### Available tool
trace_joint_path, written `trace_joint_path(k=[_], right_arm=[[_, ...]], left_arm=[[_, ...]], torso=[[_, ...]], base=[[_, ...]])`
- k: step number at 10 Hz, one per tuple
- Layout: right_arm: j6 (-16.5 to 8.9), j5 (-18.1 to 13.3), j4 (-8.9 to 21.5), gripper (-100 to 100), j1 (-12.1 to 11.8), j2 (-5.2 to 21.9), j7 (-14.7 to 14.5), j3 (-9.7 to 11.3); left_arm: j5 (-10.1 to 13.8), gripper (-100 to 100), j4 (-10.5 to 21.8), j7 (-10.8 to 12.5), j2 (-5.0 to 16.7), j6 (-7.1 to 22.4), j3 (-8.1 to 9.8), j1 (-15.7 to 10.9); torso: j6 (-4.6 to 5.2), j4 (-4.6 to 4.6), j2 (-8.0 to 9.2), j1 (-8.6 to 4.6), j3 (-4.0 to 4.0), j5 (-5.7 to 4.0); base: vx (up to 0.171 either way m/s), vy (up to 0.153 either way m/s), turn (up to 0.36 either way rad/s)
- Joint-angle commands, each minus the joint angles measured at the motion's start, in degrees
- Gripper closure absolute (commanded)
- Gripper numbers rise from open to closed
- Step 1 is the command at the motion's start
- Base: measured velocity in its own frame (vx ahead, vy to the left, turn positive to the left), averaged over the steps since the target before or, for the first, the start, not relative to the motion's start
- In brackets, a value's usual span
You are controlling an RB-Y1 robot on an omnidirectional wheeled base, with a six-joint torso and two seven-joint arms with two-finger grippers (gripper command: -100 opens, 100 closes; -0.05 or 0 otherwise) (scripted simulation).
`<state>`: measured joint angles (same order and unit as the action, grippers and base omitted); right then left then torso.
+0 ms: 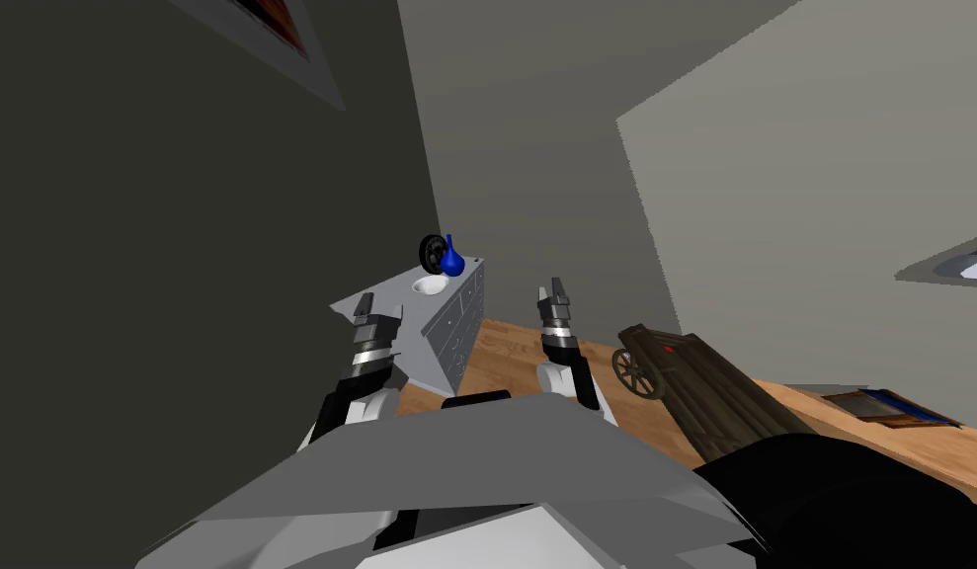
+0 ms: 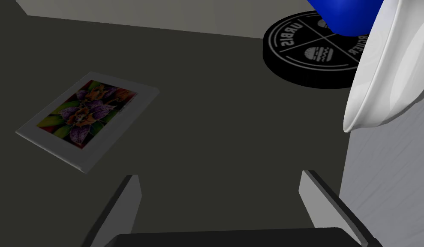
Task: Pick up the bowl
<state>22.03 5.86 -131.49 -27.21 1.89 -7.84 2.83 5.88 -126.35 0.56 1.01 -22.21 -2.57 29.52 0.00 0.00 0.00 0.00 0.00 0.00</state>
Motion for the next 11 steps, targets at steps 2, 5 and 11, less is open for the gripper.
trace_joint_path(k=[2, 5, 11], right_arm=[[0.0, 0.0, 0.0, 0, 0.0, 0.0, 0.0, 0.0], [0.0, 0.0, 0.0, 0, 0.0, 0.0, 0.0, 0.0], [0.0, 0.0, 0.0, 0, 0.0, 0.0, 0.0, 0.0]], left_arm=[[-0.9, -100, 1.0, 0.7, 2.7, 3.5, 1.78, -3.6], [-1.8, -100, 2.1, 1.3, 4.2, 7.3, 3.61, -7.4], [-4.4, -100, 5.1, 3.0, 6.7, 16.5, 8.65, -17.0]], torso=[[0.01, 0.01, 0.08, 0.05, 0.04, 0.01], [0.01, 0.06, 0.28, 0.13, 0.16, 0.03], [0.0, 0.05, 0.21, 0.1, 0.13, 0.02]], base=[[-0.046, 0.015, -0.008], [-0.073, 0.027, -0.011], [-0.053, 0.022, -0.015]])
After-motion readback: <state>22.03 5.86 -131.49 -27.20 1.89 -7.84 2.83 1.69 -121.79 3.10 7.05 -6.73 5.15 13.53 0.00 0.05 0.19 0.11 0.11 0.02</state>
